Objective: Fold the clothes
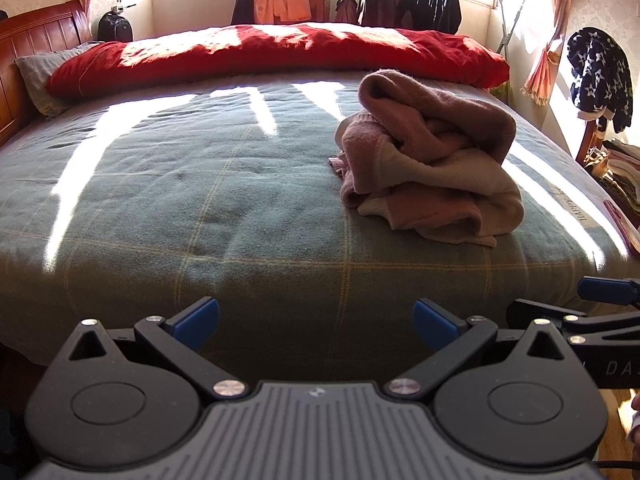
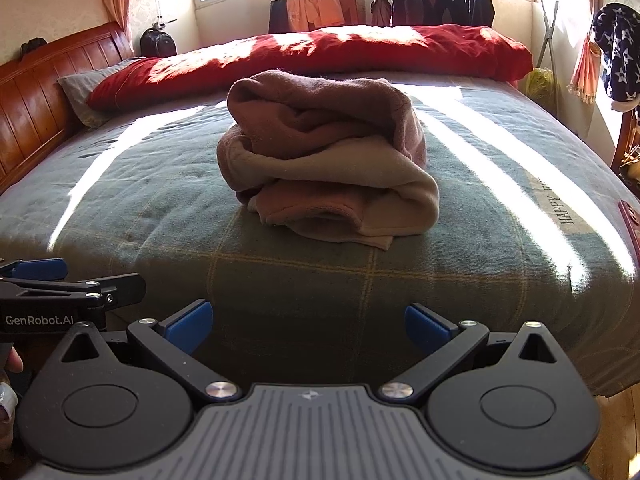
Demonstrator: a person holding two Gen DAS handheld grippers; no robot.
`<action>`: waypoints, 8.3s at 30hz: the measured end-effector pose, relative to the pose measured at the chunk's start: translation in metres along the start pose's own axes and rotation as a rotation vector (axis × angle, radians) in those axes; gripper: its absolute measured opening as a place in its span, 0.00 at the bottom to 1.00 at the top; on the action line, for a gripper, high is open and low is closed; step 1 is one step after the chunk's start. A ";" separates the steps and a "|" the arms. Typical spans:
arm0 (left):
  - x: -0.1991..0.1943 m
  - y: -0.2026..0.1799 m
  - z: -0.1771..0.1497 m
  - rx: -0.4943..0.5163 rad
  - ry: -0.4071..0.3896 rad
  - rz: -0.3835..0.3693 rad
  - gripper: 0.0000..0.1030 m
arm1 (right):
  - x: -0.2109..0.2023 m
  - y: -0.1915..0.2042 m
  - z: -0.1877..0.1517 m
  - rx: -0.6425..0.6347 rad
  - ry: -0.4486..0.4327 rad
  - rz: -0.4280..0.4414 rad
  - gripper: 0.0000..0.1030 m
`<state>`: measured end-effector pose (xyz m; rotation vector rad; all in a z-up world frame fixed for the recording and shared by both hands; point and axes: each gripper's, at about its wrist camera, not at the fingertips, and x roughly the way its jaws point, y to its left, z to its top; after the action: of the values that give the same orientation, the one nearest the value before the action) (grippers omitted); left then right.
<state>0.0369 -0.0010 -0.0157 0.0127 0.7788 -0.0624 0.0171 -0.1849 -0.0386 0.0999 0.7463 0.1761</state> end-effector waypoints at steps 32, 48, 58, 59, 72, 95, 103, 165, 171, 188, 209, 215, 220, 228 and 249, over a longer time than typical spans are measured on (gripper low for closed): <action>0.073 -0.006 0.030 0.250 0.078 -0.326 0.99 | 0.044 -0.048 0.069 -0.245 -0.070 -0.032 0.94; 0.102 0.034 0.019 0.218 0.095 -0.285 0.99 | 0.070 -0.034 0.143 -0.494 -0.115 -0.011 0.64; 0.107 0.043 0.030 0.165 0.081 -0.264 0.99 | 0.115 -0.020 0.153 -0.655 -0.001 0.017 0.24; 0.107 0.043 0.032 0.166 0.072 -0.253 0.99 | 0.115 -0.025 0.157 -0.640 0.000 0.020 0.24; 0.104 0.037 0.058 0.156 -0.007 -0.270 0.99 | 0.134 -0.145 0.182 -0.418 0.063 -0.298 0.23; 0.090 -0.003 0.102 0.310 -0.172 -0.469 0.80 | 0.045 -0.116 0.112 -0.301 -0.010 -0.116 0.42; 0.121 -0.001 0.102 0.220 -0.102 -0.548 0.42 | 0.044 -0.104 0.099 -0.301 0.007 -0.087 0.45; 0.139 -0.053 0.313 0.401 0.502 -0.304 0.17 | 0.213 -0.157 0.255 -0.505 0.706 0.560 0.66; 0.158 -0.038 0.333 0.415 0.490 -0.333 0.17 | 0.232 -0.142 0.239 -0.541 0.765 0.558 0.65; 0.236 0.005 0.414 0.411 0.388 -0.313 0.17 | 0.225 -0.147 0.348 -0.271 0.660 0.402 0.11; 0.395 -0.008 0.480 0.469 0.324 -0.273 0.26 | 0.323 -0.202 0.440 -0.128 0.490 0.112 0.15; 0.399 0.015 0.469 0.363 0.364 -0.266 0.38 | 0.319 -0.179 0.411 -0.024 0.579 0.197 0.36; 0.386 0.042 0.445 0.220 0.442 -0.233 0.43 | 0.297 -0.165 0.381 0.094 0.650 0.195 0.41; 0.355 0.070 0.375 0.010 0.628 -0.198 0.43 | 0.281 -0.129 0.337 0.136 0.718 0.131 0.42; 0.297 0.071 0.332 -0.148 0.684 -0.144 0.43 | 0.295 -0.173 0.402 -0.296 0.616 -0.075 0.09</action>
<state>0.4847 0.0427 0.0116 -0.1713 1.4667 -0.1409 0.5251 -0.3085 0.0324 -0.2773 1.3254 0.2481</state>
